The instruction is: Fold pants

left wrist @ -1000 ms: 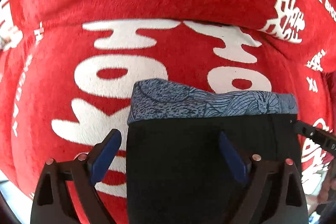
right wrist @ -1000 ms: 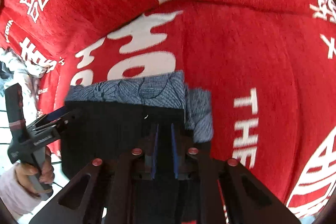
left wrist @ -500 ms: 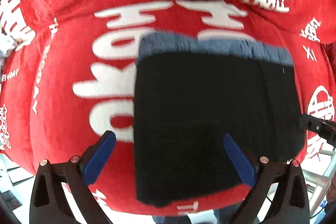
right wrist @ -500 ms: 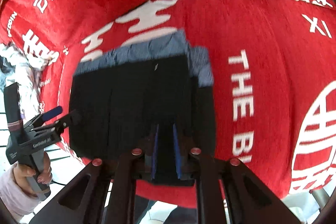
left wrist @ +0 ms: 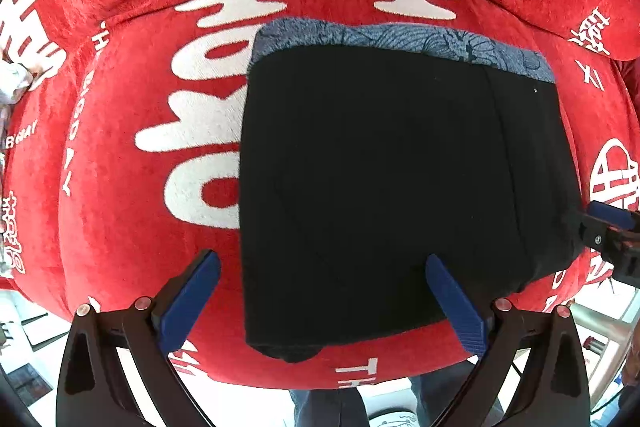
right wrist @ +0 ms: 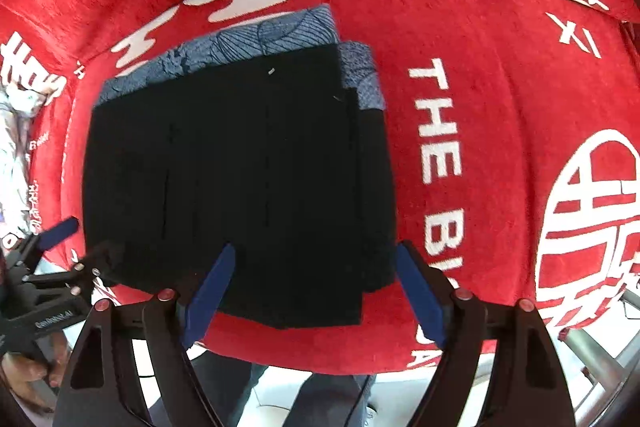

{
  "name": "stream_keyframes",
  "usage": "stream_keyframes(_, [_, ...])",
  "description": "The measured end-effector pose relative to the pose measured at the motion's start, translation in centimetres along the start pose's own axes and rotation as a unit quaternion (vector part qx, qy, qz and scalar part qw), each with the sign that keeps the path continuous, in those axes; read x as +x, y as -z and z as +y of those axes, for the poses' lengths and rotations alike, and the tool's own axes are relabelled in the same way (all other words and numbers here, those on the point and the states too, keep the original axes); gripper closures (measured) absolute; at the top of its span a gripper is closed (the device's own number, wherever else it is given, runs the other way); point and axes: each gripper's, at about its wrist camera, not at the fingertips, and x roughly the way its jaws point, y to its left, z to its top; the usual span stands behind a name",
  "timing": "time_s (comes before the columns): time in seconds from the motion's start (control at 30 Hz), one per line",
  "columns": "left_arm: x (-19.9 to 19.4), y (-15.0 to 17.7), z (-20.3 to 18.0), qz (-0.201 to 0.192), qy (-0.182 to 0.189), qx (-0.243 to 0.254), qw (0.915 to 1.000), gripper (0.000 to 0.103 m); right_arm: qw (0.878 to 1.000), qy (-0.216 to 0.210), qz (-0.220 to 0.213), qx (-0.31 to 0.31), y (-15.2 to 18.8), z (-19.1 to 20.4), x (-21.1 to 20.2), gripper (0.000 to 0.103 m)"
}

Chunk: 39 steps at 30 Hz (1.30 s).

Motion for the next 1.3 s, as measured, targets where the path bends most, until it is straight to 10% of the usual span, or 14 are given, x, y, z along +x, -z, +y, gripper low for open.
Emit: stream_keyframes(1.3, [-13.3, -0.2, 1.1, -0.042, -0.01, 0.055, 0.9976, 0.0, 0.995, 0.076, -0.044, -0.039, 1.9, 6.8, -11.3, 0.019])
